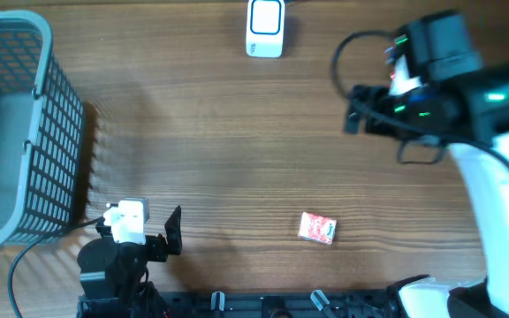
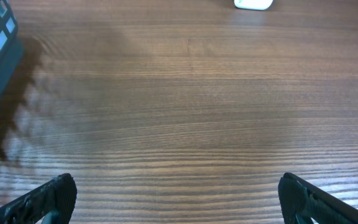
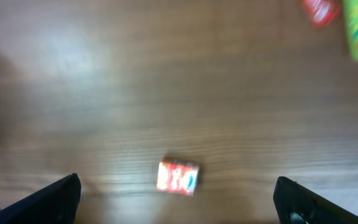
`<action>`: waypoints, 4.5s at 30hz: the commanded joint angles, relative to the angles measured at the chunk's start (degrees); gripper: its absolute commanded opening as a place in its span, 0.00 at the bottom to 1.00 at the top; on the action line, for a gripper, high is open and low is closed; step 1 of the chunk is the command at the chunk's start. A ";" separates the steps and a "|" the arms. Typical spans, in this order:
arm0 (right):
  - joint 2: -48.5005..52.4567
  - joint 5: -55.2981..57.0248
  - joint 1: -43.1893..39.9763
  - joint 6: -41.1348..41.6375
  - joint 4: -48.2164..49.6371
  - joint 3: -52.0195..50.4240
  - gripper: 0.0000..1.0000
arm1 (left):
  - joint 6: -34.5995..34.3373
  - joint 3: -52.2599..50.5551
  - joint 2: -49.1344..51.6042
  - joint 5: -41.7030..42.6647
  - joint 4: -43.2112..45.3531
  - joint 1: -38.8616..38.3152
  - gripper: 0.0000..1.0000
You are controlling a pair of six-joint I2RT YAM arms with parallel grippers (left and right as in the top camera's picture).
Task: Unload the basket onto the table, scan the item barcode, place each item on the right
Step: 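Move the right gripper down onto the Kleenex tissue pack, then grasp the Kleenex pack with the right gripper and lift it, then hold the Kleenex pack under the white scanner with the right gripper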
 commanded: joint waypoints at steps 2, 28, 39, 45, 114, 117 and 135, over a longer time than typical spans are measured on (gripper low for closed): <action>1.29 5.16 9.62 18.38 5.16 -17.88 1.00 | 0.61 -0.39 -0.50 -0.11 0.11 -0.26 1.00; 20.68 0.26 27.17 37.42 31.89 -48.65 0.05 | 0.63 -0.39 -0.50 -0.09 0.11 -0.26 1.00; 16.37 -17.27 25.46 4.81 25.29 -27.65 0.04 | 0.63 -0.39 -0.50 -0.09 0.11 -0.26 1.00; 10.58 -37.35 21.66 -11.39 38.05 -24.41 0.04 | 0.63 -0.39 -0.50 -0.09 0.11 -0.26 1.00; 36.44 -39.10 3.26 91.08 136.93 -26.36 0.04 | 0.63 -0.39 -0.50 -0.11 0.11 -0.26 1.00; 40.83 -40.30 0.55 91.06 136.91 -23.28 0.04 | 0.63 -0.39 -0.50 -0.11 0.11 -0.26 1.00; 63.06 -40.24 -3.08 91.08 130.07 4.87 0.04 | 0.61 -0.39 -0.50 -0.09 0.11 -0.26 1.00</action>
